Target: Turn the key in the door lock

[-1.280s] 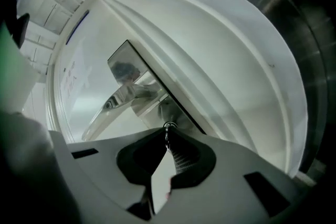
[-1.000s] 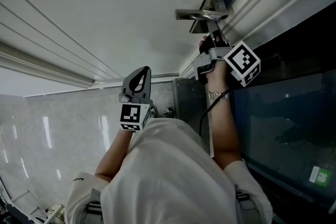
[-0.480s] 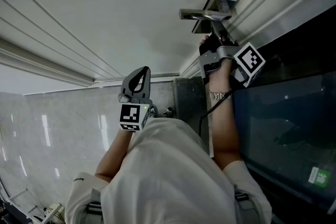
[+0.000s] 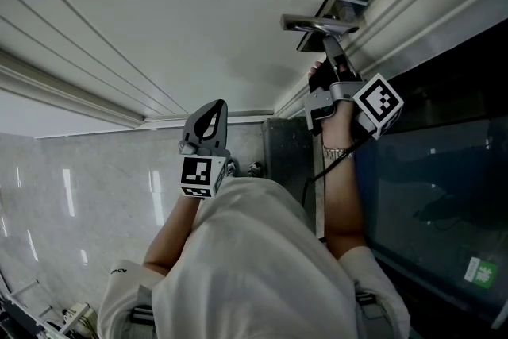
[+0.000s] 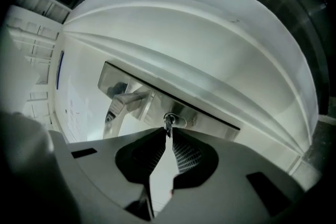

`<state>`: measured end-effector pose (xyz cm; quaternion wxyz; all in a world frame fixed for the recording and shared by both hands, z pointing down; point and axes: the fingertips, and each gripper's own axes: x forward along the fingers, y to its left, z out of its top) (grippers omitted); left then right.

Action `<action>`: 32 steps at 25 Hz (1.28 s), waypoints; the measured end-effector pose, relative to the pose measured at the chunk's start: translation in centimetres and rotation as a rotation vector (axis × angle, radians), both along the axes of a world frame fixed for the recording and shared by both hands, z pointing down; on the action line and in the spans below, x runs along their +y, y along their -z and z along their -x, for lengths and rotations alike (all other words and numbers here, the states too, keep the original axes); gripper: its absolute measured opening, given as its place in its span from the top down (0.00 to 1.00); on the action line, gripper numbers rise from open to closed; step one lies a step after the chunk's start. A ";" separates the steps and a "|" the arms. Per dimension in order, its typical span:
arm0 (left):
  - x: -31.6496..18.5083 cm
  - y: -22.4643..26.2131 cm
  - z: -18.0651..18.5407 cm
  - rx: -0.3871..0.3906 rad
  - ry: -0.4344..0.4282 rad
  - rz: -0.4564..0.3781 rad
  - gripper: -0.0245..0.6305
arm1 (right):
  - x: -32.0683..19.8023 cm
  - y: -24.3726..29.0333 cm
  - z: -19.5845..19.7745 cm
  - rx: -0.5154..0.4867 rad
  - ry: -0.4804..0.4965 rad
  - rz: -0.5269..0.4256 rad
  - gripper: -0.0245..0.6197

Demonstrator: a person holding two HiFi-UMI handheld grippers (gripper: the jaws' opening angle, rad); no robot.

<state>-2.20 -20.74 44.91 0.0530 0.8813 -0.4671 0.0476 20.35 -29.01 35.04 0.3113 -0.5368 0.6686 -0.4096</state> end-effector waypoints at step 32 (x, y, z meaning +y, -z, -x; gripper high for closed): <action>2.6 -5.9 0.7 -0.087 -0.019 0.118 0.95 | 12.6 -14.6 9.8 1.000 0.142 -0.086 0.95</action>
